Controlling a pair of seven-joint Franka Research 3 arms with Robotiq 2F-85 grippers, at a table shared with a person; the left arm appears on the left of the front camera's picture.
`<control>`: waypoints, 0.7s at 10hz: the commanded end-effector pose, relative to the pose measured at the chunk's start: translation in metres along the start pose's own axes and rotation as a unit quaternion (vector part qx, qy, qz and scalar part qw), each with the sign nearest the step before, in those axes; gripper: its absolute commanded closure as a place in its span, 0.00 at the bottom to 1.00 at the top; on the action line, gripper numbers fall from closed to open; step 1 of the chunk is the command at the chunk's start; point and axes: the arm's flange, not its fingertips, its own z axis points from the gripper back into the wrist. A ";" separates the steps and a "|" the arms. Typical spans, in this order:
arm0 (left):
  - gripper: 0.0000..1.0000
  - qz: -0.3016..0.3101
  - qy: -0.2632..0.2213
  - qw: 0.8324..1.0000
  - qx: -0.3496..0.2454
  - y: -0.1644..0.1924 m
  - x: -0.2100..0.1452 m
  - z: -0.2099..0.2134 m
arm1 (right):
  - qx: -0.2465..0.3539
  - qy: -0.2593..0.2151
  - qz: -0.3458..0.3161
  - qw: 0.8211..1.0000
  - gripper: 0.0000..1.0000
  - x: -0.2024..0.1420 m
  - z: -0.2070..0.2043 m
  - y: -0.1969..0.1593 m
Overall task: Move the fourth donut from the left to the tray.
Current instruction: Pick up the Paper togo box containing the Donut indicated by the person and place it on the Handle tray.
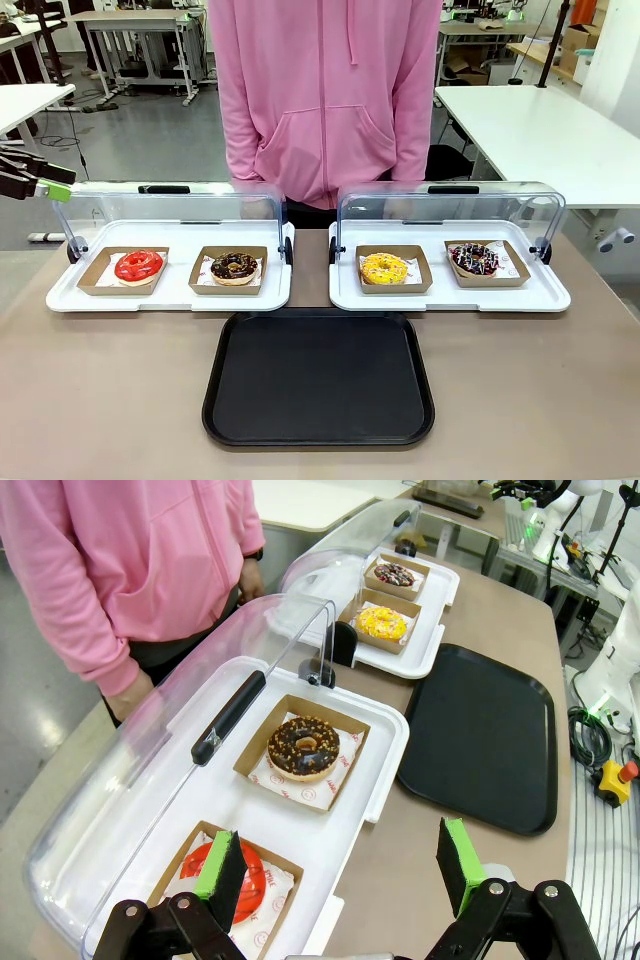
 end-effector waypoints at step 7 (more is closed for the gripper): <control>0.00 0.001 -0.003 1.000 -0.002 -0.001 0.001 0.000 | -0.002 -0.015 0.013 1.000 0.00 0.001 -0.001 -0.003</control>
